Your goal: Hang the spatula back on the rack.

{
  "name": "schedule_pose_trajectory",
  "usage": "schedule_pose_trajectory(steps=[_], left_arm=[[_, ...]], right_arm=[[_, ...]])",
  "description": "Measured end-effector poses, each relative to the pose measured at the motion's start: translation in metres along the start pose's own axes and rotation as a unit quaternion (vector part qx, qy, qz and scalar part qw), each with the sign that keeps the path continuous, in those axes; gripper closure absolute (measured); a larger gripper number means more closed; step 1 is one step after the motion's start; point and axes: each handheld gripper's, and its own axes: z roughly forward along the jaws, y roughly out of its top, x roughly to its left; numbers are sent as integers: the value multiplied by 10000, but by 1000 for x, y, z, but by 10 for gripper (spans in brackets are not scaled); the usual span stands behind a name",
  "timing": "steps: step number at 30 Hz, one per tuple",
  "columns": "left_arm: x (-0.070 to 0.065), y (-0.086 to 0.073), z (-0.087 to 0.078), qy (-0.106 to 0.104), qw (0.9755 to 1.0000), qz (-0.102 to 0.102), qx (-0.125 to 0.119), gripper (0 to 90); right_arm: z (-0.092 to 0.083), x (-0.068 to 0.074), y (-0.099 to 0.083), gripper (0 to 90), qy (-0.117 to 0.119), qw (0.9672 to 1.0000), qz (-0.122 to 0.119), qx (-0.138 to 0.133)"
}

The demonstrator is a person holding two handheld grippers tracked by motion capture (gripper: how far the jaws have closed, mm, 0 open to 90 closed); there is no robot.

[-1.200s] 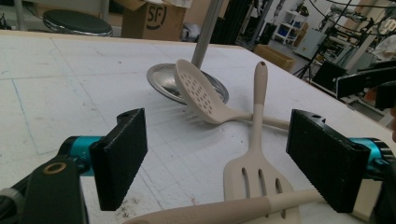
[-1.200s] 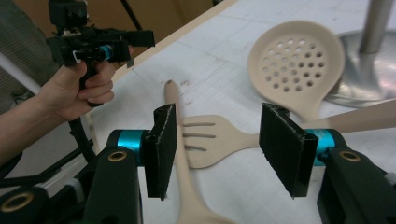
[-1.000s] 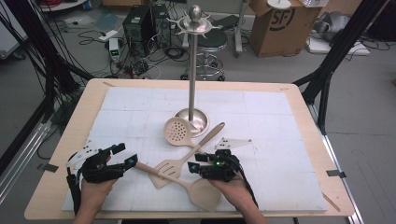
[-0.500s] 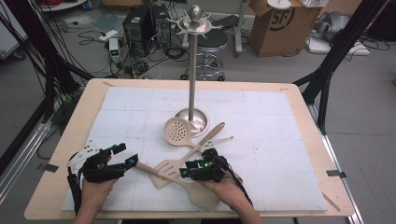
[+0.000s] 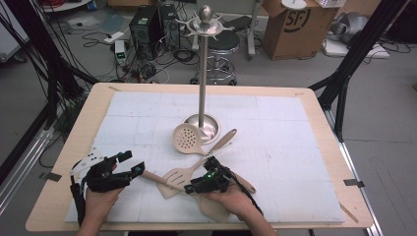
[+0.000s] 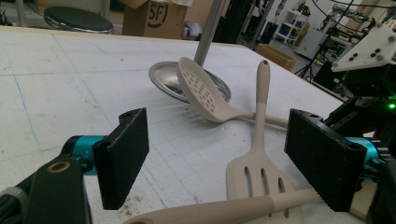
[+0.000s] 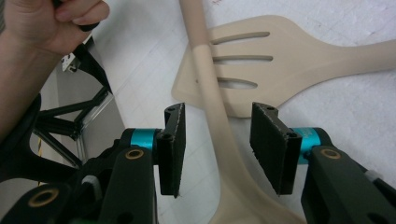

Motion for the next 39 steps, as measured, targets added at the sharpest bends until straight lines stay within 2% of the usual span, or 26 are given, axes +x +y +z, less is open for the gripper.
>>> schedule_pose_trajectory(steps=[6, 13, 18, 23, 34, 37, 39], left_arm=[[1, 0, 0, 31, 10000, 8, -14, 225], [2, 1, -2, 44, 10000, -16, -60, 226], [2, 1, -2, 30, 10000, -12, -58, 226], [2, 1, -2, 46, 10000, -30, -77, 227], [3, 1, -2, 39, 10000, -42, -64, 227], [3, 1, -2, 39, 10000, -51, -62, 228], [3, 1, -2, 43, 10000, -57, -68, 228]], right_arm=[[6, -3, 6, 579, 106, 9996, 155, 208], [14, -6, 8, 579, 207, 9985, 187, 466], [18, -9, 9, 579, 362, 9966, 312, 674], [21, -8, 11, 581, 407, 9956, 297, 796], [24, -13, 13, 585, 604, 9938, 393, 850], [24, -15, 13, 586, 684, 9928, 435, 888], [25, -18, 14, 567, 841, 9906, 551, 926]])
